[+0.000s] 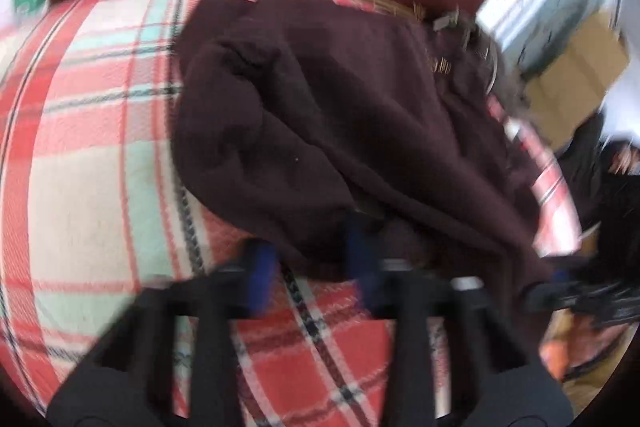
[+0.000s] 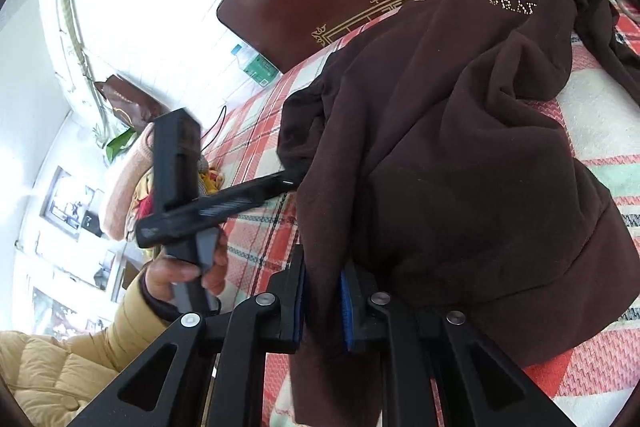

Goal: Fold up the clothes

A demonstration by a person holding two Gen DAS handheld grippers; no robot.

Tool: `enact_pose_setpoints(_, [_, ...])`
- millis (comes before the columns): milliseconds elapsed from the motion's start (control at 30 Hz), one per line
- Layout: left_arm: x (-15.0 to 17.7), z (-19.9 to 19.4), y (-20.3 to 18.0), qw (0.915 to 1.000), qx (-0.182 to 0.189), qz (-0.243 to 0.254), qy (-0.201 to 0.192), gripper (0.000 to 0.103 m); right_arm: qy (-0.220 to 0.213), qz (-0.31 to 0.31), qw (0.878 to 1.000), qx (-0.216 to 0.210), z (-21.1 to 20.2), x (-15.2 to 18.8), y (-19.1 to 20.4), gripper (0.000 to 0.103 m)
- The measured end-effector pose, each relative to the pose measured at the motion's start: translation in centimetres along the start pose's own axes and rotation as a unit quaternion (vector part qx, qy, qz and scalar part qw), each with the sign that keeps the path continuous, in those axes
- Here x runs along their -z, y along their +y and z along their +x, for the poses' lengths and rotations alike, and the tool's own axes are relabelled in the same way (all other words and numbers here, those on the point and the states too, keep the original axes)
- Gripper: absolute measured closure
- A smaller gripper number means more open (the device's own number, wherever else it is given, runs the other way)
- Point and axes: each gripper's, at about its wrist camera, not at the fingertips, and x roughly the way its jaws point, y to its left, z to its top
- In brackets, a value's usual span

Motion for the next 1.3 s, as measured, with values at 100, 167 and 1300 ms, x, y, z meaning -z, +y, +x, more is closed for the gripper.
enact_pose_setpoints(100, [-0.9, -0.3, -0.6, 0.9989, -0.036, 0.028, -0.011, 0.091, 0.000, -0.001, 1.000, -0.005, 0.1, -0.1, 0.2, 0.086])
enact_pose_setpoints(167, [-1.5, -0.4, -1.1, 0.9969, -0.060, 0.047, -0.018, 0.091, 0.001, -0.004, 1.000, -0.009, 0.8, -0.8, 0.1, 0.086])
enact_pose_setpoints(1300, [-0.2, 2.4, 5.5, 0.9767, -0.043, -0.208, 0.026, 0.023, 0.037, -0.055, 0.998, 0.000, 5.5, -0.5, 1.4, 0.063])
